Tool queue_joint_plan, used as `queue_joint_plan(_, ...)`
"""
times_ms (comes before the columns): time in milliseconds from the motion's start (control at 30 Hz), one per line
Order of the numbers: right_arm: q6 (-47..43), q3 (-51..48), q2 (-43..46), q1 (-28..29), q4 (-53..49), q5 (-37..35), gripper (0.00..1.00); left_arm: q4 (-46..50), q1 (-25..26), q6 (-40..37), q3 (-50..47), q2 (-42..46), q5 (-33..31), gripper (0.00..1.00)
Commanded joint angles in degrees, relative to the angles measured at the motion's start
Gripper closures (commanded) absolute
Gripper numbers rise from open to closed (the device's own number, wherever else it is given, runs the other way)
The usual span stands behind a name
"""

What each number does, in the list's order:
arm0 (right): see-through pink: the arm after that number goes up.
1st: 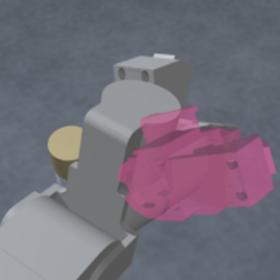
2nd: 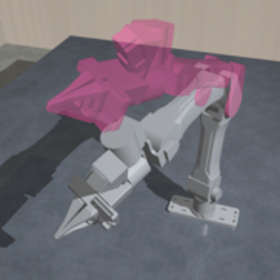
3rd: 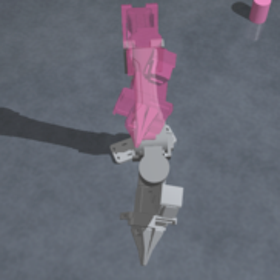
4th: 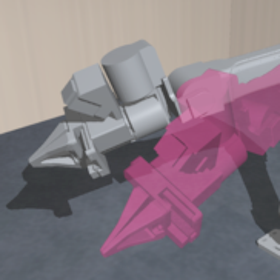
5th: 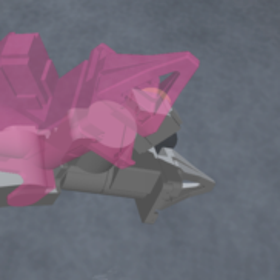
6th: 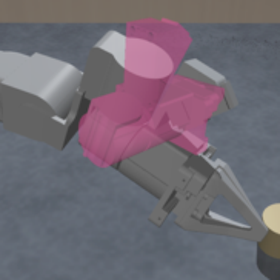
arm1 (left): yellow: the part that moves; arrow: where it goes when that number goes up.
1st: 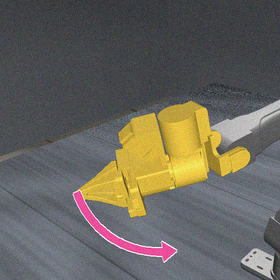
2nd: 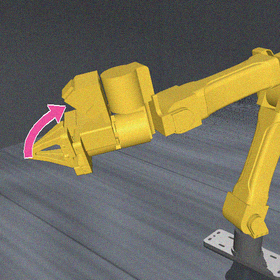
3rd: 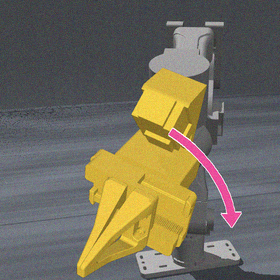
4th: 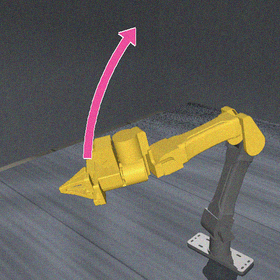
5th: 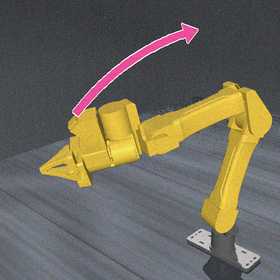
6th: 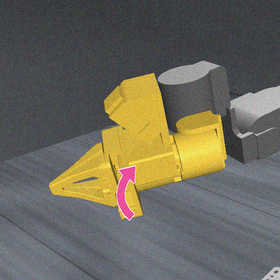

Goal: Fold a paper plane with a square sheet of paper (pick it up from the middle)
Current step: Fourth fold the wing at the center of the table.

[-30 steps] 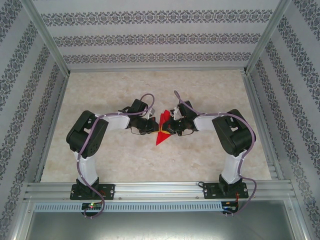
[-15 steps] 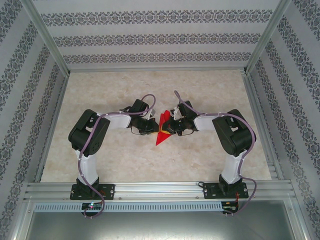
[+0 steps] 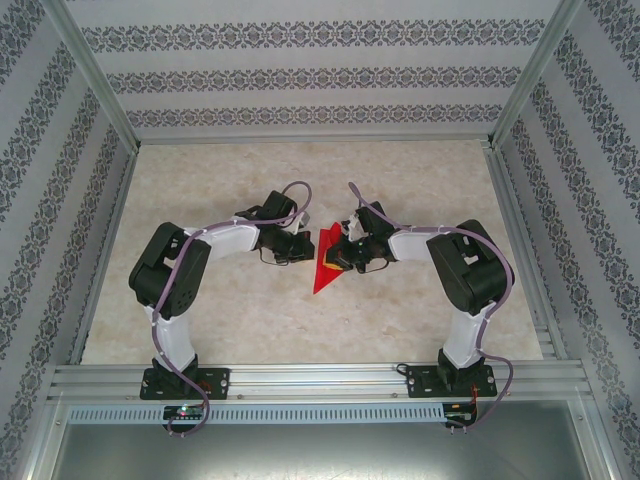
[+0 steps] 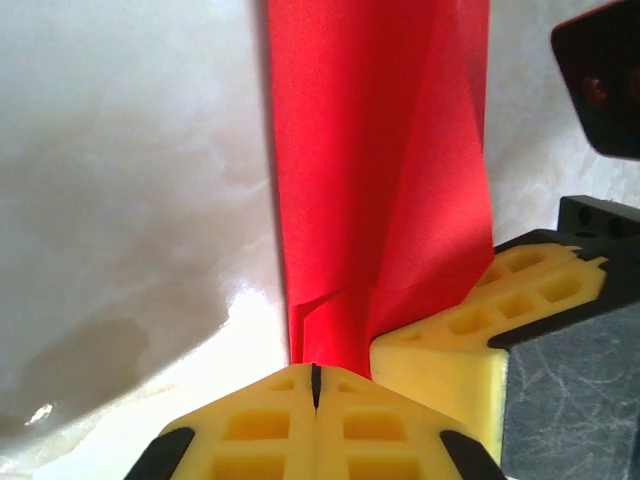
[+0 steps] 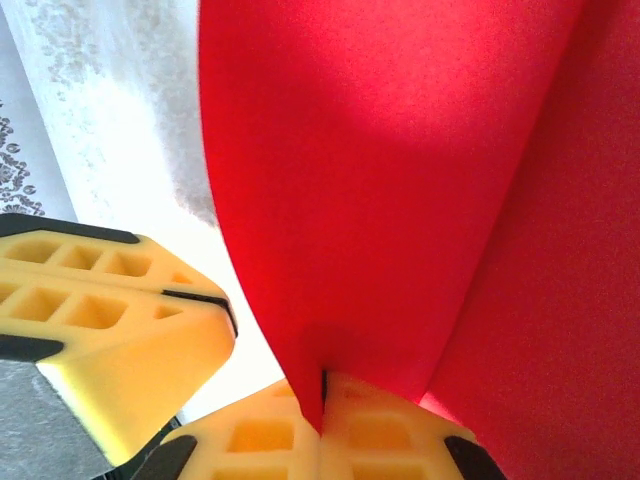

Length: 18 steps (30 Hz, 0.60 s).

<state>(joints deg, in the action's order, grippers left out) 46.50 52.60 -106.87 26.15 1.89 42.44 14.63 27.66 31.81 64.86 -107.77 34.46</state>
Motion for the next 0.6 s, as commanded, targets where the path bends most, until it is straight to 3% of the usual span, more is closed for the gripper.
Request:
queue_joint_plan(0,-0.6,1.5,1.3,0.6,-0.4,-0.6,1.0,0.1,0.6,-0.5,-0.2,-0.5,1.7,0.98)
queue_joint_plan(367,-0.2,2.6,0.7,1.1,-0.6,-0.2,1.0,-3.7,1.3,0.3,-1.2,-4.5,4.4,1.0)
queue_joint_plan(567,0.3,3.2,-0.1,1.5,0.0,0.1,1.0,-1.7,1.3,-0.8,-1.1,-4.9,2.1,1.0)
